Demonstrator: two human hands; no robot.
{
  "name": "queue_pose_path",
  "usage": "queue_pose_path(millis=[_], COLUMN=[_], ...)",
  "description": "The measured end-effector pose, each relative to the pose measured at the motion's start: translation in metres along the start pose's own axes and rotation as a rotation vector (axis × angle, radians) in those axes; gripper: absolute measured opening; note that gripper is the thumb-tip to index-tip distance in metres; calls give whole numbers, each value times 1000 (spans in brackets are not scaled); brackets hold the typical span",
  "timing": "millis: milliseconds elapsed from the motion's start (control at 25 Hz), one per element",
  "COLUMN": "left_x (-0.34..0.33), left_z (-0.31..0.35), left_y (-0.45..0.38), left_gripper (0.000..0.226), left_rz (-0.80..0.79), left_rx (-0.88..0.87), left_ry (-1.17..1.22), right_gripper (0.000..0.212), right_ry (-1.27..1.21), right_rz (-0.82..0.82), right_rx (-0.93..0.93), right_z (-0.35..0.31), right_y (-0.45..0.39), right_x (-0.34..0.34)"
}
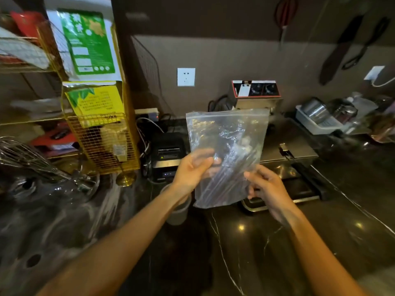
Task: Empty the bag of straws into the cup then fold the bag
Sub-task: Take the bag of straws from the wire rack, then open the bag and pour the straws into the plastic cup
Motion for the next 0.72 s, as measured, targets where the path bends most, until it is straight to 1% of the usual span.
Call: queue_pose_path(millis=[40,80,200,320,400,480,640,720], left_x=[-4,-6,-7,-4,-1,3,8,9], left_z=[-13,-28,-63,-95,-110,-111,-87,-73], left_y=[3,6,23,40,46,47,40,37], left_gripper=[29,29,21,25,28,27,21,23], left_rz=[-1,6,24,5,12,37,123,118], left_rx=[27,63,141,228,268,259,149,104], left_ry=[0,-13,-69,-86,-115,-110,-118,-159], right_gripper=[11,10,17,8,13,13,11,11], right_ry=[18,39,116,172,238,272,291,306], right_rz=[2,16,9,11,26,8,20,26], right_rx=[-22,-46,-87,-164,-211,-230,-275,-313], right_z=[14,28,70,109,129,141,148,149], right_y=[4,9,23,36,41,45,49,49], right_x=[7,14,25,31,34,34,36,36])
Point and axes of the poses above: each hand's wrist, its own y-axis away from the middle knuckle, its own x-axis out of the back of the hand, z = x × y, the point moved 7 cm from there along -y, towards the middle knuckle, and after that the axes turned 4 degrees about x, right-handed, at the moved point
